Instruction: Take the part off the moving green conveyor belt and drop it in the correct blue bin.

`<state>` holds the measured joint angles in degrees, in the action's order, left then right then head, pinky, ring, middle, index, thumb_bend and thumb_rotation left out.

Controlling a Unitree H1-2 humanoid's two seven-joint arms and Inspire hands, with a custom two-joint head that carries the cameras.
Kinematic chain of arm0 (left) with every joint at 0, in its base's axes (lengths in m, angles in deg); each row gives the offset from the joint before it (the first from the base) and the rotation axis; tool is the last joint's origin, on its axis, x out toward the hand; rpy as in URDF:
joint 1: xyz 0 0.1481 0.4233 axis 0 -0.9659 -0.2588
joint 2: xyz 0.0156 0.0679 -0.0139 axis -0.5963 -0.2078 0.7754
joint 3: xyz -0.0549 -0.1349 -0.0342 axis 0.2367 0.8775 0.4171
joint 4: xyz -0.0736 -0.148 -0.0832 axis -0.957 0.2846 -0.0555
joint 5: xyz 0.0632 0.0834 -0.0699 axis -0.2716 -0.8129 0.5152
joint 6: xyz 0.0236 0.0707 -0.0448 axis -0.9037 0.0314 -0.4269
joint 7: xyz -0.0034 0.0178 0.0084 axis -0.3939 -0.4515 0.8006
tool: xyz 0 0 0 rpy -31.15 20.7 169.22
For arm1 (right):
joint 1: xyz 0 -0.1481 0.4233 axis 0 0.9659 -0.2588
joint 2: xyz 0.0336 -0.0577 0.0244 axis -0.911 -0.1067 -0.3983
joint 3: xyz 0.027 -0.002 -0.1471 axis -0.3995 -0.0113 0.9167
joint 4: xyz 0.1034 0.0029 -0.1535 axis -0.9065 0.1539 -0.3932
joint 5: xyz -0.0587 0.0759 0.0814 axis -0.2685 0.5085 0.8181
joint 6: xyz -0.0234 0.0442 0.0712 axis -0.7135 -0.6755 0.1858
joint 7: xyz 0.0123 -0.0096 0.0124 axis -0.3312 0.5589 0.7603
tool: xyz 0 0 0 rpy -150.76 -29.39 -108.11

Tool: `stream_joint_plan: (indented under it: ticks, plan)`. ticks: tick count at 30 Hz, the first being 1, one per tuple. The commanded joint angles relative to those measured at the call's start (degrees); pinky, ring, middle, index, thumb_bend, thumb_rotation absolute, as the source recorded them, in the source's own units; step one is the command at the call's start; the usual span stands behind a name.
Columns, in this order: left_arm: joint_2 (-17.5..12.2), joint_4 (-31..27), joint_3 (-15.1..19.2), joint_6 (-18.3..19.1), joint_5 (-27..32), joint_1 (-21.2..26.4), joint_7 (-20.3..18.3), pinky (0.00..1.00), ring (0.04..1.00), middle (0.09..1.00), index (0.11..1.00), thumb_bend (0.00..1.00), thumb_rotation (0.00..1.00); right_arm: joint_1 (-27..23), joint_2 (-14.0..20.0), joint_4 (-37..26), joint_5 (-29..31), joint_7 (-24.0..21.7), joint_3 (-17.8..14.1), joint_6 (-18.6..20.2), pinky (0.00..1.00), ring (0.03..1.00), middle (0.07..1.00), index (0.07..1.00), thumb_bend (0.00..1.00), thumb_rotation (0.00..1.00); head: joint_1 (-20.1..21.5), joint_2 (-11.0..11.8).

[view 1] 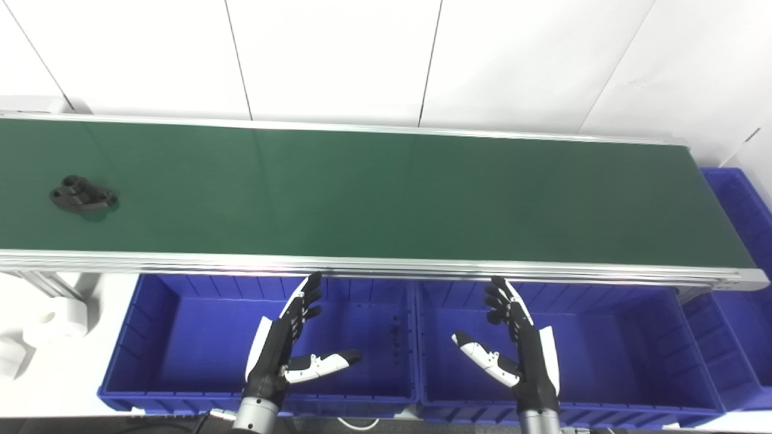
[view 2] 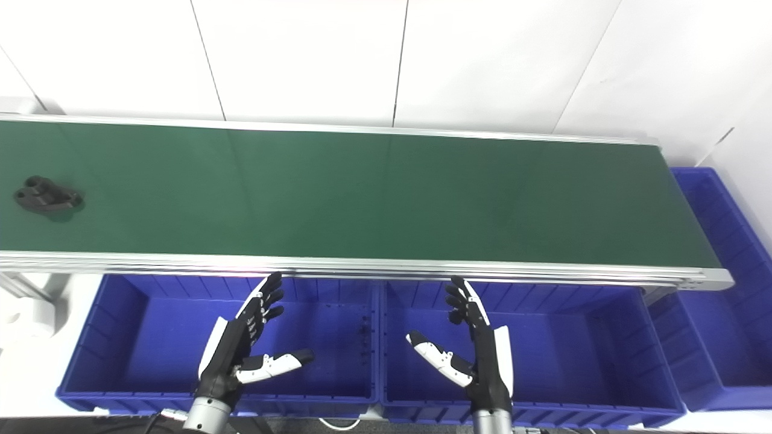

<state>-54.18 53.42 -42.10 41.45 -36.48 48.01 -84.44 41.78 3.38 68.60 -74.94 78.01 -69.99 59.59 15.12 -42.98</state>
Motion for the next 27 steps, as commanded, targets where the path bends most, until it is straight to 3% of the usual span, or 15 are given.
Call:
stream_joint_plan:
  ticks: [1,27]
  plan:
    - [0.7,-0.7,0.0,-2.2,0.3,1.0,0.5,0.85,0.92,0.943,0.918,0.63,0.26,-0.1,0.1,-1.3,-0.3,-0.1,-0.3,-2.2,0.81,0.823,0.846,0.893,0.7,0.45,-0.1,-0.1]
    - [0.4,-0.3,-0.1,-2.6,0.6,1.3,0.4,0.85,0.92,0.943,0.912,0.66,0.24,-0.2,-0.2,-1.1,-0.4,0.0,-0.3,-2.2,0.81,0.824,0.846,0.894,0.68,0.43,-0.1,-0.2]
